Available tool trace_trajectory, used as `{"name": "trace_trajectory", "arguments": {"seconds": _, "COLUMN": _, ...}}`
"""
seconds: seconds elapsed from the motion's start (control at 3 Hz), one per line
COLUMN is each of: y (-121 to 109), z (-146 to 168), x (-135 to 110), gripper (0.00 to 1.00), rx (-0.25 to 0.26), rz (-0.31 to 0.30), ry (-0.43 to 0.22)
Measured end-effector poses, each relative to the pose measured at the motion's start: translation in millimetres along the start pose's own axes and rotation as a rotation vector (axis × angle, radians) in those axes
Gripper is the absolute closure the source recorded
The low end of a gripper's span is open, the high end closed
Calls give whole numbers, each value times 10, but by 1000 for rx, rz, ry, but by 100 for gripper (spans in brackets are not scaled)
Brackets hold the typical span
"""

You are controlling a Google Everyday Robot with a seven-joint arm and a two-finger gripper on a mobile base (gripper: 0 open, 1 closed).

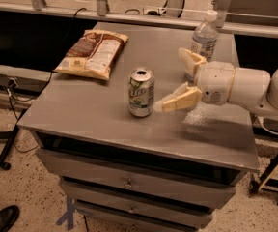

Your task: Place 7up can upright

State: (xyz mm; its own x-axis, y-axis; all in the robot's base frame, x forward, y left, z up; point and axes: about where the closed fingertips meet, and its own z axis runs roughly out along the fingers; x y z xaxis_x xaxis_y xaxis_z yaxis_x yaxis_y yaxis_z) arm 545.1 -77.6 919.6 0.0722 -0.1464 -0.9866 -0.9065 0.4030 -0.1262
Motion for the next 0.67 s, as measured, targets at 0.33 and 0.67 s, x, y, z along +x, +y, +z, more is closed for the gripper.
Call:
{"name": "trace_trajectory", "arguments": {"seconds": 0.33, "y": -161, "z": -448, "x": -209, "gripper": 0, "rx": 56, "rz": 13, "ry": 6}}
{"name": "trace_trajectory", "arguments": {"seconds": 0.67, "y": -219, "z": -558, "x": -304, "gripper": 0, "rx": 72, "rz": 5, "ry": -1}}
